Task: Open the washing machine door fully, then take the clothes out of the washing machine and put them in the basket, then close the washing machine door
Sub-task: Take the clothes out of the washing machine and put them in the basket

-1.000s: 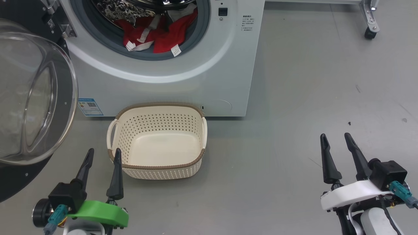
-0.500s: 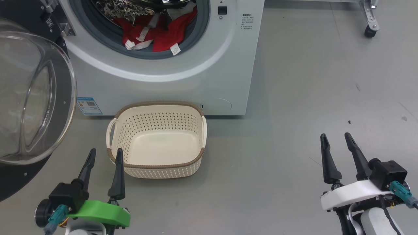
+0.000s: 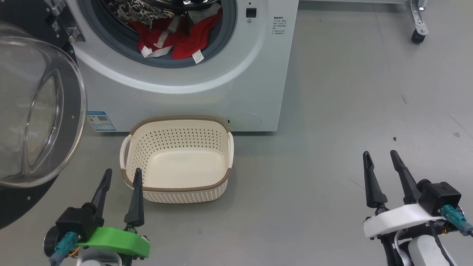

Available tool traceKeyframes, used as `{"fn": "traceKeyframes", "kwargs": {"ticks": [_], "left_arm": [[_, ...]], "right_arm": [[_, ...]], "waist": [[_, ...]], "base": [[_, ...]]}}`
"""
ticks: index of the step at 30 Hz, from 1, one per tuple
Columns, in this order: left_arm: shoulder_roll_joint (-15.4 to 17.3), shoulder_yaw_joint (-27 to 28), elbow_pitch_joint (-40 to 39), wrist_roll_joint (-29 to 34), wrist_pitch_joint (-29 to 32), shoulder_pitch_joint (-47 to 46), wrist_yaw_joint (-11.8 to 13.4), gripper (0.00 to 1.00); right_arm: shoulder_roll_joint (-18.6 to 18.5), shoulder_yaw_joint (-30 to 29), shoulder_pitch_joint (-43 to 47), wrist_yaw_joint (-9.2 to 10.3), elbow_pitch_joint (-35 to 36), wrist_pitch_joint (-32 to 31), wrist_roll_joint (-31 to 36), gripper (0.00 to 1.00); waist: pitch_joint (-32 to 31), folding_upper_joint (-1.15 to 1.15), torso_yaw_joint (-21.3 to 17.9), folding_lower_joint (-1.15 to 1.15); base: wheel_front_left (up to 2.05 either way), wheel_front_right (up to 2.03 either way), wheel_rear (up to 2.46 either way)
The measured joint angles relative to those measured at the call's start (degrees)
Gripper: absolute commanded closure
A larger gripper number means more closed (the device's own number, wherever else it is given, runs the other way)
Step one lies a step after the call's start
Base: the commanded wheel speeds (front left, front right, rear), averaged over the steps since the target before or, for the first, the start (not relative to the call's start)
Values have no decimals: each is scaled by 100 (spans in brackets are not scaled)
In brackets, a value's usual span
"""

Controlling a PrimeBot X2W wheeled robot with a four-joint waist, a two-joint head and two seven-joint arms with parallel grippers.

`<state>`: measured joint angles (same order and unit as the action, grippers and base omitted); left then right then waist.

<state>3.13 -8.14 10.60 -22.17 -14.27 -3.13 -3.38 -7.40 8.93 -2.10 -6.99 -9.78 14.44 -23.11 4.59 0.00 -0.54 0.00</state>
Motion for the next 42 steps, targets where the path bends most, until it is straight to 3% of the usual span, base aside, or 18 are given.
{"fn": "traceKeyframes", "kwargs": {"ticks": [19,42], "left_arm": [[-4,1,21,-43,0,12,-43,0],[3,-60,11,131,0,13,-36,0]], "right_arm": [[8,-12,4,0,-27,0,1,0],[27,-13,21,0,-57,0,1,0]], "waist": [[-33,0,14,0],[-3,0,29,0]], "base": [[68,-68,0],[132,-132,0]]}}
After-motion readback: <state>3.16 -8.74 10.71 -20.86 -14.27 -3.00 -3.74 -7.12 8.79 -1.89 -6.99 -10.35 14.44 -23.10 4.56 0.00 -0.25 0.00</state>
